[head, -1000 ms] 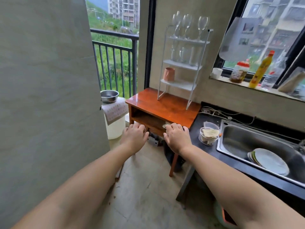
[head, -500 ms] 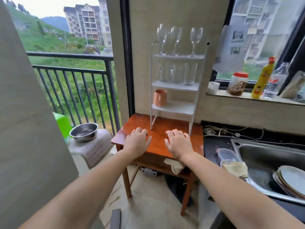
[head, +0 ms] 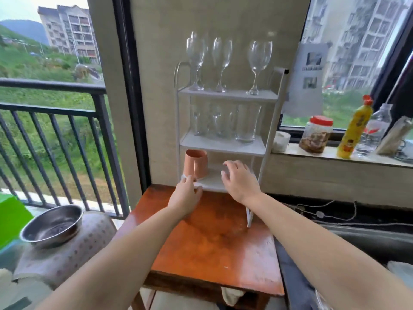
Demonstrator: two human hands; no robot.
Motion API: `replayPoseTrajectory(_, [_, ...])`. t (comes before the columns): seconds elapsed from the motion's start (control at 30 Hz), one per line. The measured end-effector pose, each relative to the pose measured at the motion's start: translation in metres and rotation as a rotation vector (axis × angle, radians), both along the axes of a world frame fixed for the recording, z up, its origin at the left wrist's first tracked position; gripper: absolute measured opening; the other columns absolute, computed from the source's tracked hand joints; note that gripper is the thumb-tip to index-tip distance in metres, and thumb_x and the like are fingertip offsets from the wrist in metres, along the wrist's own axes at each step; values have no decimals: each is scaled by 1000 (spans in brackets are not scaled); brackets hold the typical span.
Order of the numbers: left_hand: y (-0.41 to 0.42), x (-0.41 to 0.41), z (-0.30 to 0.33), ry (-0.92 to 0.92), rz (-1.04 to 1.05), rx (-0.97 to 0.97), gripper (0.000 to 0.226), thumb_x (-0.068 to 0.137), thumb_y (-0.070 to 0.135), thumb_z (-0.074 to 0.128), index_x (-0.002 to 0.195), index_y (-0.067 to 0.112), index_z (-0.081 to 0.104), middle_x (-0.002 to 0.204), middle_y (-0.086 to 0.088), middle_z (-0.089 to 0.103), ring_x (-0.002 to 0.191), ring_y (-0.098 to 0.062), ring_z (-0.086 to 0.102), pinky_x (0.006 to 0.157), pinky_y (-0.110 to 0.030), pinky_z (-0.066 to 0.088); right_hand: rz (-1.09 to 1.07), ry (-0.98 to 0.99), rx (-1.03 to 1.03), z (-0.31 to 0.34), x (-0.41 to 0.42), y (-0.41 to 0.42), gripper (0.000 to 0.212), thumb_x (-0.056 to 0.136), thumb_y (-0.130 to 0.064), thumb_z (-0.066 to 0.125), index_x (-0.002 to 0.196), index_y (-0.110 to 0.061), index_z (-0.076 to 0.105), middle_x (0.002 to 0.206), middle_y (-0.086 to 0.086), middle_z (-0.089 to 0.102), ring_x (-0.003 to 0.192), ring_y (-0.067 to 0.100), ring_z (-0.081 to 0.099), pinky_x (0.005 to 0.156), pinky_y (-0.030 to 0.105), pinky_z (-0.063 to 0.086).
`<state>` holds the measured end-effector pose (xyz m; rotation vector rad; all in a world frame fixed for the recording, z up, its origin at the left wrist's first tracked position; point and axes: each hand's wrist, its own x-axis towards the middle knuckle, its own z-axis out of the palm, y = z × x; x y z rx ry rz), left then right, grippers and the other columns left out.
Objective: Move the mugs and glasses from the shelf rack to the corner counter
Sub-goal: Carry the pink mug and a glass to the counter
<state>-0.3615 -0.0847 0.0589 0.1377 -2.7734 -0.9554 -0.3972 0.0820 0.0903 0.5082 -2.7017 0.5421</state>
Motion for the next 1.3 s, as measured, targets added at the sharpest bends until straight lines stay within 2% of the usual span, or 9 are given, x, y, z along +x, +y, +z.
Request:
replayPoseTrajectory(0.17, [4,-72,0,36,44,65,42,96,21,39,135,5,38,123,-21,50,115,-37,49,94,-45,43,30,126,-280,41,-72,-9,33,97,-20,44,127,-7,50,127,13,54,113,29,57,86,42,51])
replayPoseTrajectory(0.27, [6,-97,-1,14,110,119,48,98,23,34,142,4,29,134,-23,41,123,-38,39,103,-46,35,13,93,-409,57,-105,-14,36,98,-19,42,132,-7,46,133,13,50,117,27,54,90,34,44])
replayPoseTrajectory(0.37, [2,-115,-3,-25,135,206,47,97,27,36,136,2,34,128,-25,44,119,-39,41,100,-45,36,-53,46,-507,69,-130,-22,41,98,-19,42,137,-5,42,139,14,46,127,26,47,100,31,37])
replayPoseTrajectory(0.6, [-6,-138,3,-21,192,584,35,89,26,55,112,1,49,95,-8,56,89,-28,58,72,-30,45,-189,-50,-741,74,-159,-45,43,94,-12,41,136,-3,41,141,15,47,126,28,48,90,26,36])
replayPoseTrajectory(0.7, [-4,-144,-1,-3,178,620,23,89,25,55,108,13,48,88,2,58,84,-20,55,66,-26,44,-251,-43,-786,75,-165,-54,41,93,-11,42,133,-1,41,135,17,49,118,31,51,78,24,31])
replayPoseTrajectory(0.87, [-4,-150,-12,-41,277,761,4,91,16,50,95,15,49,79,5,55,75,-17,54,67,-30,45,-271,-52,-813,76,-167,-56,39,91,-10,43,128,1,44,128,19,52,102,29,53,77,27,32])
replayPoseTrajectory(1.03, [-5,-156,-21,-121,294,794,32,95,20,47,121,3,53,107,-15,63,92,-28,57,80,-36,51,-284,-66,-816,77,-166,-51,6,89,-9,44,91,-7,49,100,15,49,77,20,41,70,28,29])
replayPoseTrajectory(1.1, [-6,-158,-21,-126,288,834,31,95,18,48,121,2,53,100,-13,62,90,-29,57,85,-41,54,-293,-64,-830,79,-166,-49,20,91,-13,44,72,-14,39,93,9,43,68,20,39,67,29,29])
replayPoseTrajectory(1.3, [-2,-151,-21,-84,351,975,34,94,16,50,125,5,46,116,-15,58,108,-35,57,93,-50,52,-317,-116,-926,89,-156,-37,18,95,-20,36,90,-10,50,80,5,51,72,22,48,70,38,42])
